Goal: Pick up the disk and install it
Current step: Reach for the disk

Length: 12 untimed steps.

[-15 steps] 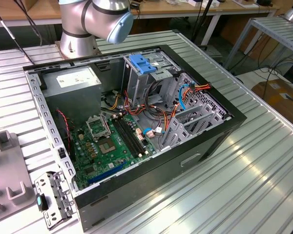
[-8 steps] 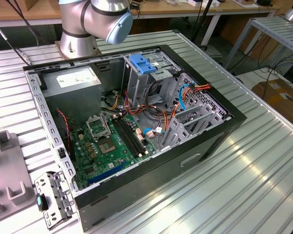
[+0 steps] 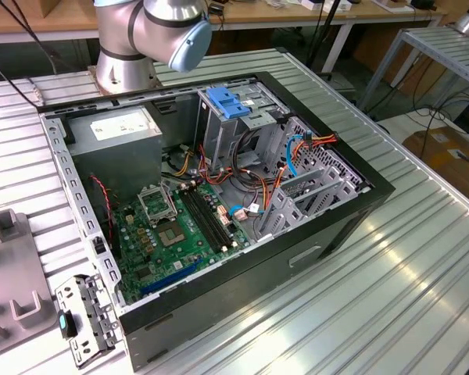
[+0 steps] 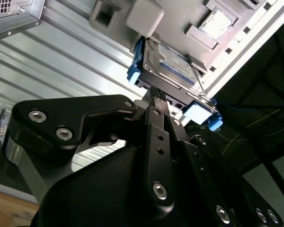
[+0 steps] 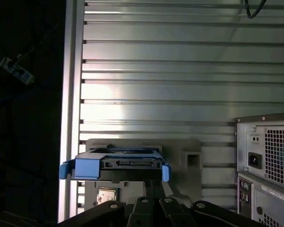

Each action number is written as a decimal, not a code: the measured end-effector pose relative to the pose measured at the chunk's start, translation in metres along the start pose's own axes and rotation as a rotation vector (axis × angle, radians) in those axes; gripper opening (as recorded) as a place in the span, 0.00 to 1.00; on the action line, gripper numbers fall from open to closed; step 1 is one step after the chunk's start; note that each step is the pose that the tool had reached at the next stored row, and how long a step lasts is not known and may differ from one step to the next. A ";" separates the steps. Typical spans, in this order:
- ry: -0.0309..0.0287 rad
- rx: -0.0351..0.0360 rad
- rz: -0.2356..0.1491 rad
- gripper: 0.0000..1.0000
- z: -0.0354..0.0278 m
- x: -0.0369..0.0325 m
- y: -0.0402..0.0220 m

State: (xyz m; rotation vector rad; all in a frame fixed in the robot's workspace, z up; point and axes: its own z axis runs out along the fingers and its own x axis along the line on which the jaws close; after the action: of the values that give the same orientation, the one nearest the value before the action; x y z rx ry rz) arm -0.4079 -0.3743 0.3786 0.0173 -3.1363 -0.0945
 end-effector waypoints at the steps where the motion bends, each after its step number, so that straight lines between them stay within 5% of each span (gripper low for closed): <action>1: 0.0000 0.0000 -0.001 0.11 0.0001 0.0029 0.0001; 5: 0.0004 0.0001 -0.005 0.11 0.0003 0.0161 0.0005; 8: 0.0007 0.0000 -0.009 0.11 0.0019 0.0405 0.0014; 12: 0.0009 0.0000 -0.010 0.11 0.0029 0.0567 0.0018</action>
State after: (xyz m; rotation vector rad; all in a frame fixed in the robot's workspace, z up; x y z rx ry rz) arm -0.4647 -0.3729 0.3760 0.0327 -3.1356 -0.0945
